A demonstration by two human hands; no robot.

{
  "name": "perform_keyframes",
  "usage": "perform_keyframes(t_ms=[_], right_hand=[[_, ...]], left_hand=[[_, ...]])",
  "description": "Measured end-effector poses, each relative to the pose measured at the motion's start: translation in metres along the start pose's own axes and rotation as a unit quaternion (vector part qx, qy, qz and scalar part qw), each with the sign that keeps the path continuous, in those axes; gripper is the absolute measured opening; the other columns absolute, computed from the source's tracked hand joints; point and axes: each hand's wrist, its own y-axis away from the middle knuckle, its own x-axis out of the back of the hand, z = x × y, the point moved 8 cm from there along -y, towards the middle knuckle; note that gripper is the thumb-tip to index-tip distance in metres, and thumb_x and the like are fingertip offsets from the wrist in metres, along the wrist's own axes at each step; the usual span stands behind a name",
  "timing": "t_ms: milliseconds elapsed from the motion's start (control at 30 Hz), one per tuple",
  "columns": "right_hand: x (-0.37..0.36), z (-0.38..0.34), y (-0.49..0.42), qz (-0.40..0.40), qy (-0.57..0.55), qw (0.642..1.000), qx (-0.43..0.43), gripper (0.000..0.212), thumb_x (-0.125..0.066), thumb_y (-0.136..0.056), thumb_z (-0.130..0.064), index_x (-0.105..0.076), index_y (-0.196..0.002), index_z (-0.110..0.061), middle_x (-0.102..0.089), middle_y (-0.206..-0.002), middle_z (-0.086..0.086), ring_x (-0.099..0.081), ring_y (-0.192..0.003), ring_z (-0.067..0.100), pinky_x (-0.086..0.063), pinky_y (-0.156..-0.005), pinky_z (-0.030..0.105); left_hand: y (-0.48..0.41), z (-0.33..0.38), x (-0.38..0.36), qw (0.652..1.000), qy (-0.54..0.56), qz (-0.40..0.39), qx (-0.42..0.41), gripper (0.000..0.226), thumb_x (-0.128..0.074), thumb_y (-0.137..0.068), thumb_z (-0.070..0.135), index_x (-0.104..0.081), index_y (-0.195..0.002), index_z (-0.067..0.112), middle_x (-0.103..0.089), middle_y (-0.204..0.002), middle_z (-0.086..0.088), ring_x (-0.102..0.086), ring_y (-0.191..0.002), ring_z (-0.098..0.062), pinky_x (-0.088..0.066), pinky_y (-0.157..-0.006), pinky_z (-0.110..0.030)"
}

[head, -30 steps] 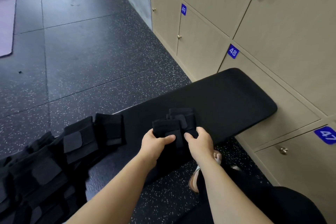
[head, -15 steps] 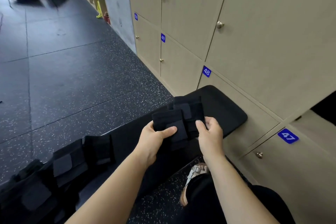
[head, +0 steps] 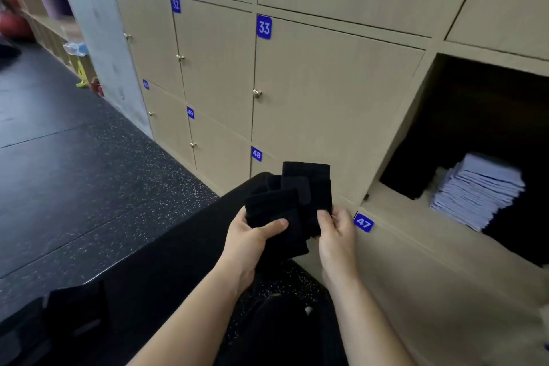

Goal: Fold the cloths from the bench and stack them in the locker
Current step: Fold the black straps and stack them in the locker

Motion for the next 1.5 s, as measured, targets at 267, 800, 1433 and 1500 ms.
perform_keyframes(t_ms=[267, 800, 1433, 1500], right_hand=[[0.076, 0.003, -0.017, 0.080, -0.076, 0.993, -0.052, 0.012, -0.050, -0.097, -0.012, -0.059, -0.091, -0.008, -0.066, -0.094, 0.021, -0.062, -0.087, 0.033, -0.052, -0.088, 0.051], [0.156, 0.025, -0.055, 0.216, -0.065, 0.973, -0.042, 0.010, -0.046, -0.099, -0.015, -0.050, -0.091, -0.020, -0.063, -0.091, 0.008, -0.057, -0.079, 0.022, -0.050, -0.076, 0.041], [0.201, 0.039, -0.153, 0.188, 0.064, 0.980, 0.008, 0.006, -0.045, -0.101, -0.013, -0.050, -0.098, -0.016, -0.064, -0.096, 0.005, -0.068, -0.079, 0.029, -0.057, -0.062, 0.028], [0.211, 0.039, -0.166, 0.182, 0.080, 0.980, 0.009, 0.008, -0.050, -0.098, -0.011, -0.055, -0.096, -0.016, -0.066, -0.096, 0.006, -0.066, -0.082, 0.024, -0.058, -0.076, 0.043]], left_hand=[[0.000, -0.028, -0.080, 0.996, 0.034, -0.052, 0.067, 0.035, -0.072, -0.079, -0.003, -0.066, -0.112, 0.008, -0.074, -0.103, -0.015, -0.072, -0.093, -0.033, -0.058, -0.082, -0.045], [-0.022, -0.075, -0.155, 0.991, 0.041, -0.075, 0.102, 0.026, -0.072, -0.081, 0.002, -0.068, -0.107, 0.006, -0.075, -0.101, -0.014, -0.073, -0.088, -0.030, -0.058, -0.068, -0.037], [-0.101, -0.108, -0.175, 0.992, 0.017, -0.044, 0.121, 0.025, -0.072, -0.083, 0.002, -0.067, -0.106, 0.009, -0.076, -0.093, -0.010, -0.074, -0.080, -0.028, -0.060, -0.072, -0.044], [-0.107, -0.113, -0.173, 0.991, 0.018, -0.042, 0.126, 0.025, -0.072, -0.082, 0.002, -0.067, -0.106, 0.009, -0.076, -0.095, -0.011, -0.074, -0.083, -0.029, -0.059, -0.070, -0.041]])
